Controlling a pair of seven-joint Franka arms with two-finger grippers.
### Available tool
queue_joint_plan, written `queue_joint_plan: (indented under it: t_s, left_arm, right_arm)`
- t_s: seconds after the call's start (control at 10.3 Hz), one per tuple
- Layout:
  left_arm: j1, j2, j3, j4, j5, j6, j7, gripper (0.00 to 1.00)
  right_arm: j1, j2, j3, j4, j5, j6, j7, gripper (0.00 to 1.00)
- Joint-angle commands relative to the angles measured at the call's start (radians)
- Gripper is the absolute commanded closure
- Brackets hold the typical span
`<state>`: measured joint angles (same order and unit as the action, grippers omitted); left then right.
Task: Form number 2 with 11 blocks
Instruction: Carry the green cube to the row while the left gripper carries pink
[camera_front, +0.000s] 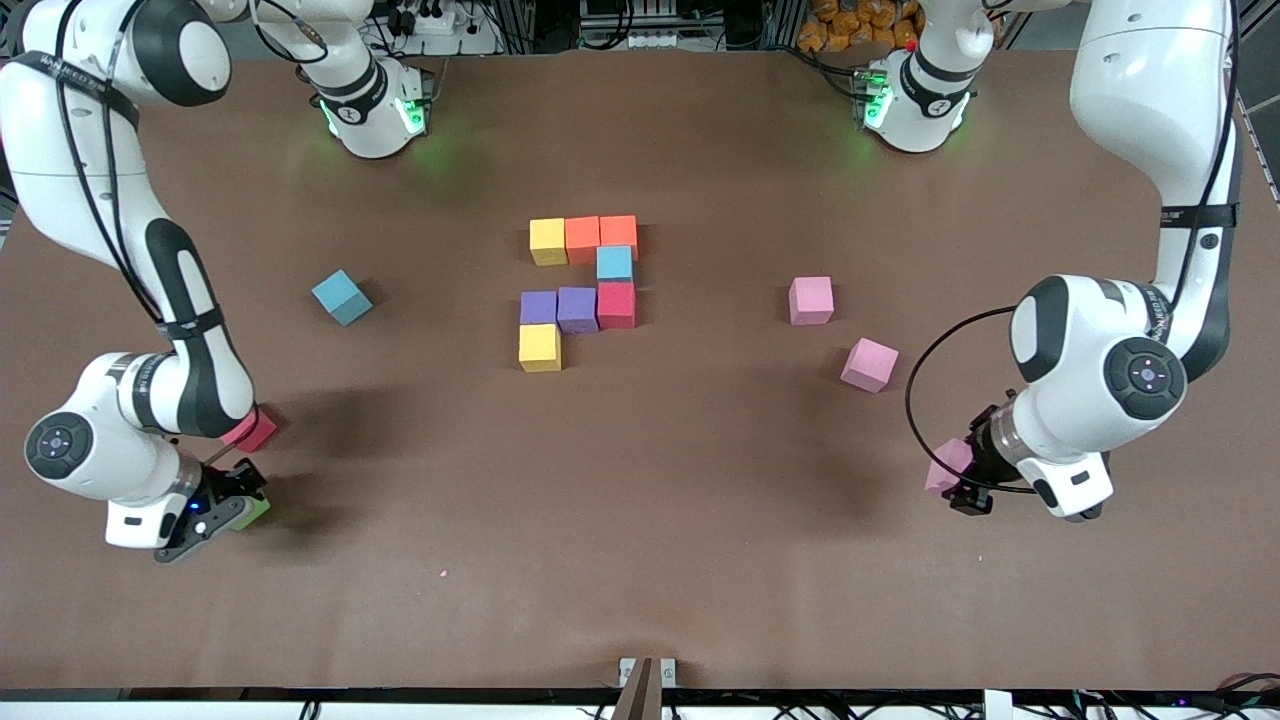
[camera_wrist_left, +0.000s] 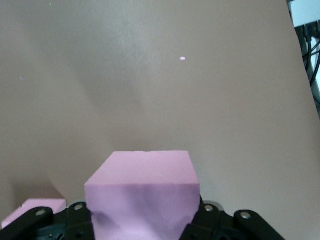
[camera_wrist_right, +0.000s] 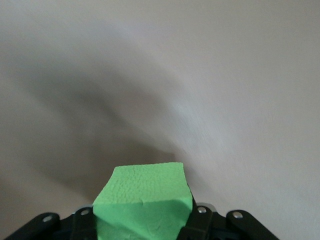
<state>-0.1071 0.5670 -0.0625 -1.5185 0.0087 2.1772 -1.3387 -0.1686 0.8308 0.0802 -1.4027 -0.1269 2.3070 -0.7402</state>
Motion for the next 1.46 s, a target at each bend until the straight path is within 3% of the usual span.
queue_joint_plan:
  t_s: [0.0, 0.29, 0.59, 0.78, 1.07, 1.37]
  left_arm:
    - [-0.023, -0.024, 0.001, -0.02, -0.016, -0.033, -0.037, 0.68]
    - [-0.034, -0.018, 0.0, -0.02, -0.016, -0.06, -0.037, 0.67]
    - [-0.043, -0.022, 0.001, -0.017, -0.019, -0.06, -0.039, 0.67]
    - [-0.048, -0.021, 0.0, -0.019, -0.024, -0.06, -0.098, 0.67]
    - [-0.068, -0.024, -0.013, -0.02, -0.024, -0.086, -0.206, 0.65]
    - [-0.101, -0.013, -0.025, -0.02, -0.024, -0.086, -0.287, 0.65]
  right_arm:
    - [0.084, -0.07, 0.001, -0.01, 0.033, -0.095, 0.126, 0.69]
    - [0.249, -0.093, 0.003, -0.033, 0.047, -0.133, 0.451, 0.69]
    - [0.401, -0.091, 0.0, -0.044, 0.179, -0.135, 0.747, 0.69]
    - [0.474, -0.093, 0.0, -0.065, 0.179, -0.129, 0.965, 0.69]
    - [0.512, -0.091, 0.001, -0.168, 0.184, 0.006, 1.108, 0.69]
    - [0.56, -0.137, -0.003, -0.238, 0.182, 0.022, 1.189, 0.68]
